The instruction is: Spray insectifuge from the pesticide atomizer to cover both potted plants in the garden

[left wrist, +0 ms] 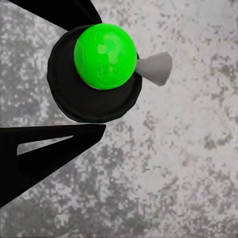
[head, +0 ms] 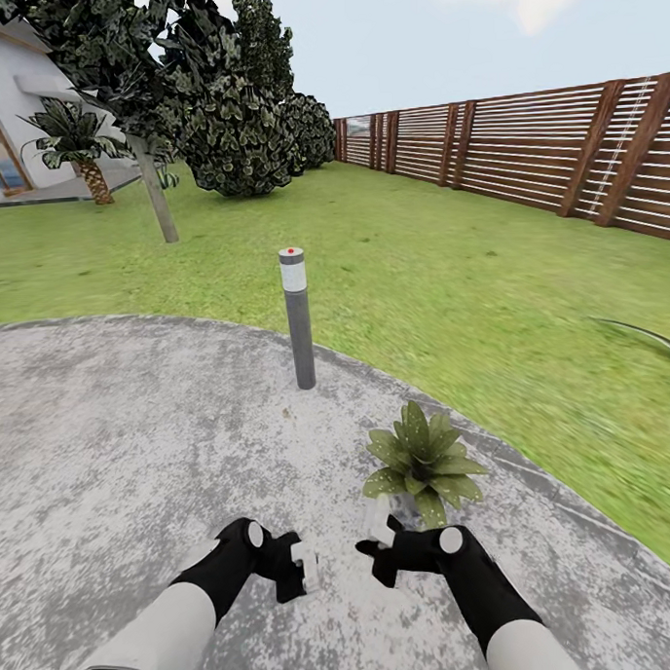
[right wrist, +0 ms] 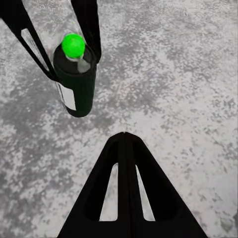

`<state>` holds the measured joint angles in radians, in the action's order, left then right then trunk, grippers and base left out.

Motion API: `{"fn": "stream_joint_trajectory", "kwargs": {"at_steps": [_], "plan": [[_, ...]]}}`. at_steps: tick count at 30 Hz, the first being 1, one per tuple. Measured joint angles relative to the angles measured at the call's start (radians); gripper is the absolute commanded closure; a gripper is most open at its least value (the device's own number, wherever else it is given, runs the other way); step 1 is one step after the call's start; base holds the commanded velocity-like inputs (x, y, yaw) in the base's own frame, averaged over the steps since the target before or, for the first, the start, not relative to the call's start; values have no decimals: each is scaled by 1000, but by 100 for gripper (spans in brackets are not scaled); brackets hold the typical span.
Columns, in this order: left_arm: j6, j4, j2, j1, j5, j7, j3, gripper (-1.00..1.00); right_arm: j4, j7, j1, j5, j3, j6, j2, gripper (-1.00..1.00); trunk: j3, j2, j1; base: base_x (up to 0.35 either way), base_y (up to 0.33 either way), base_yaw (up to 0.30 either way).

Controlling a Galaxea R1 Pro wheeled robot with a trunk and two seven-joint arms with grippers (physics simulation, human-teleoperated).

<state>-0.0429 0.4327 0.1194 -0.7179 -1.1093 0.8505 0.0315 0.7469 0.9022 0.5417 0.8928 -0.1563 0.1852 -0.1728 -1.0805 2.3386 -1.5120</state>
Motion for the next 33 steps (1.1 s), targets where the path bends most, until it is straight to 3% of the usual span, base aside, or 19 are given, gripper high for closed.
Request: {"fn": "stream_joint_trajectory", "kwargs": {"at_steps": [3,6,21,24,29,33], "plan": [[1,0,3,0,0,-10,-1,100,-1,0,0,-92,103,-1,0,100,0,0,0,0,0,0],[-1,0,2,0,1,-10,-1,100,-1,2,0,-133,144,-1,-1,100,0,0,0,0,0,0],[-27,0,-6,0,17,7,-5,100,0,2,0,-139,148,-1,-1,100,0,0,0,0,0,0],[-32,0,-7,0,20,45,-9,100,0,2,0,-139,148,-1,-1,100,0,0,0,0,0,0],[-36,1,-8,0,59,83,-8,100,-1,2,0,-139,148,-1,-1,100,0,0,0,0,0,0],[-81,4,-8,-1,80,133,-13,100,-1,2,0,-139,148,-1,-1,100,0,0,0,0,0,0]]}}
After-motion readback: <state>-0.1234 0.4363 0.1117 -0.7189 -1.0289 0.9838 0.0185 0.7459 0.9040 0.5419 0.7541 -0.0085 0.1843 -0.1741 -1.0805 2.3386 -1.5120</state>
